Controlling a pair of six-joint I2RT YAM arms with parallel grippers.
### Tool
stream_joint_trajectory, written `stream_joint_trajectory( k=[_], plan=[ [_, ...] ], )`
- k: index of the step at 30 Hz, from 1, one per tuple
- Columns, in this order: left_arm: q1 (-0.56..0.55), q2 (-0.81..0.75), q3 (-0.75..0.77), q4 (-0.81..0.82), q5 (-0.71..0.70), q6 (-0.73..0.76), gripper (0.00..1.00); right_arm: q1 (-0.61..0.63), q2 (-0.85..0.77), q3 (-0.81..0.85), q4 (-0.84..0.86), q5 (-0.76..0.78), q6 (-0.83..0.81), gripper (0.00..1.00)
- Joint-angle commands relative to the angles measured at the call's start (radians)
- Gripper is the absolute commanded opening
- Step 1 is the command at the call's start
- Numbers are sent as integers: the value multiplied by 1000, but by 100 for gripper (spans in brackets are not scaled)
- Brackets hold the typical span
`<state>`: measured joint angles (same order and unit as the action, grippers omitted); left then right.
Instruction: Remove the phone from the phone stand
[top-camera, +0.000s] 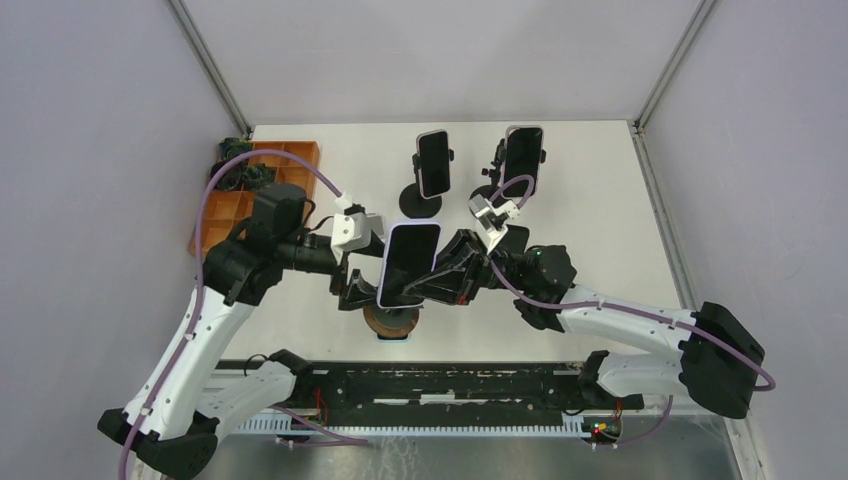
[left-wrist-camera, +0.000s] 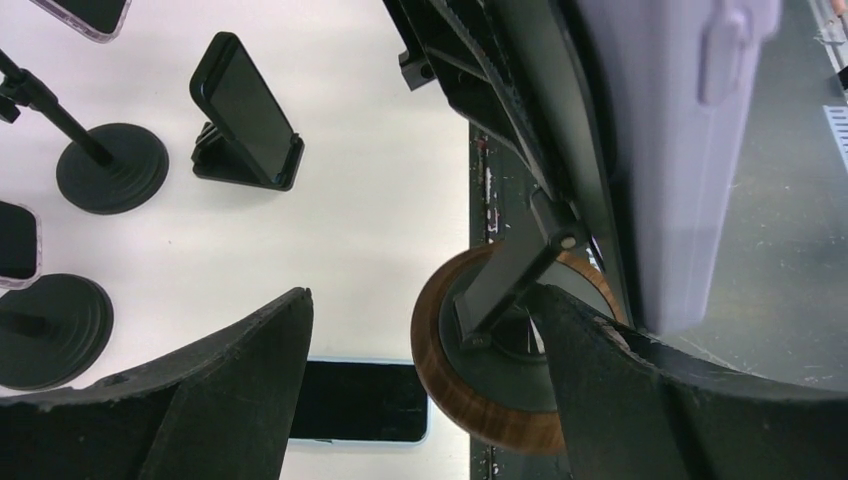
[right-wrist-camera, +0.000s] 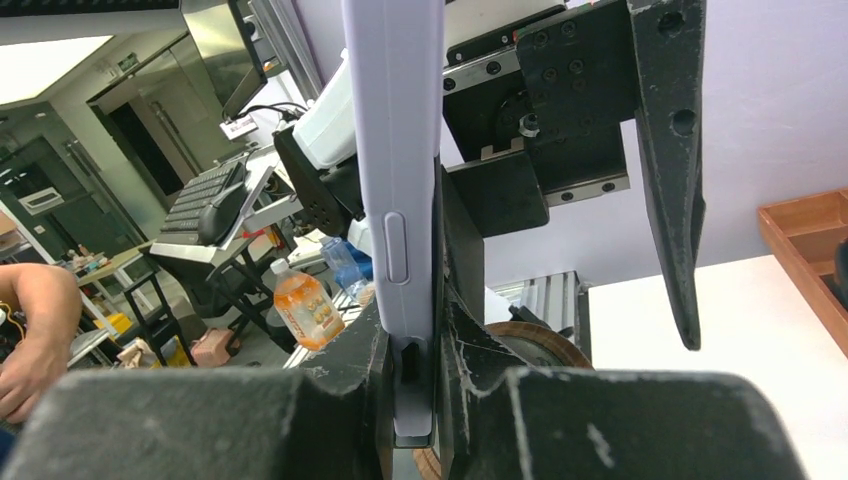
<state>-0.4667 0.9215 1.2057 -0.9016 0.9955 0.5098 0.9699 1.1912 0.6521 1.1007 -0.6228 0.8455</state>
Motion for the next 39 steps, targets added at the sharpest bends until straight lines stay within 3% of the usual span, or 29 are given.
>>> stream_joint_trajectory(
  k=[1, 10, 16, 20, 25, 29, 36, 39],
  plan=[
    [-3, 14, 21, 45, 52, -28, 87, 28, 22, 91, 185, 64, 16, 0],
    [-7, 27, 8, 47, 64, -9, 66, 46, 63, 86, 255, 134, 20, 0],
    [-10, 24, 6, 46, 61, 0, 58, 59, 96, 98, 303, 172, 47, 0],
    [-10, 16, 12, 46, 30, 14, 42, 65, 96, 93, 304, 198, 49, 0],
    [-10, 13, 19, 82, 16, -33, 28, 70, 75, 52, 311, 245, 39, 0],
    [-10, 1, 21, 119, -25, -85, 4, 71, 70, 24, 355, 253, 60, 0],
    [-11, -24, 22, 137, -27, -99, 2, 76, 68, -6, 371, 260, 74, 0],
    [-10, -24, 23, 104, -10, -61, 2, 78, 66, -15, 362, 256, 77, 12]
  ],
)
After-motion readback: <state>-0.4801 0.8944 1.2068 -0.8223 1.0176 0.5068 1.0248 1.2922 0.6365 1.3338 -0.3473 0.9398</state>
